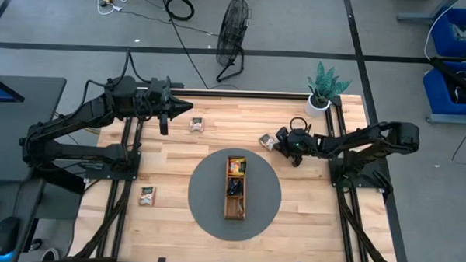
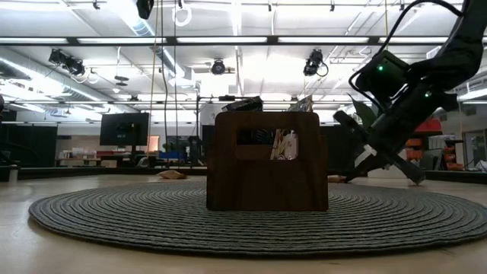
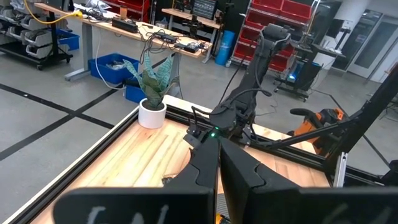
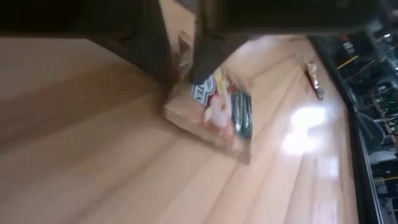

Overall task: Pick & Place Tea
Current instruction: Put the brown tea bag into the bottom section of the wooden organizer

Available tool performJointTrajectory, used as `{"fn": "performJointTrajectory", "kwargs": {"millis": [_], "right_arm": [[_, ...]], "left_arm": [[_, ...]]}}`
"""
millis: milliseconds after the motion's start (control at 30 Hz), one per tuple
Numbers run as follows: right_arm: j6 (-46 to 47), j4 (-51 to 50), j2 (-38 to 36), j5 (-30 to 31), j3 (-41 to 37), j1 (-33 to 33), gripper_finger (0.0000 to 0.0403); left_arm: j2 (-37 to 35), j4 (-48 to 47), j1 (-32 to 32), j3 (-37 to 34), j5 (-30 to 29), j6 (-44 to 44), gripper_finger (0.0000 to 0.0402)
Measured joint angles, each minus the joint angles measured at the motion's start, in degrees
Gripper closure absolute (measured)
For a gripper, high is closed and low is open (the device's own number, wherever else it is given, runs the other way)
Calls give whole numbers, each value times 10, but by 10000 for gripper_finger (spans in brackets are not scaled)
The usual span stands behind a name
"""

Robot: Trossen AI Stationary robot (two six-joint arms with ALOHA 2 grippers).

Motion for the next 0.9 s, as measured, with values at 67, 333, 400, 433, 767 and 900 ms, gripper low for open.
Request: {"fn": "performJointTrajectory", "kwargs": {"millis": [67,333,400,433,767,900], "right_arm": [[-18,-9,0,3,0,-6,358],[-77,-11,-3,4,-2,-14,399],[-85,-12,-8,14,0,-8,401],[-89,-14,-13,18,4,-6,401],[-100,-19,-61,68,23,20,402],[-105,-22,-85,90,30,28,402]], "left_arm": [[0,0,0,0,0,-3,385],[0,0,0,0,0,-3,385],[0,0,0,0,0,-3,385],[0,0,0,0,0,-3,385],[0,1,0,0,0,-3,385],[0,1,0,0,0,-2,385]]}}
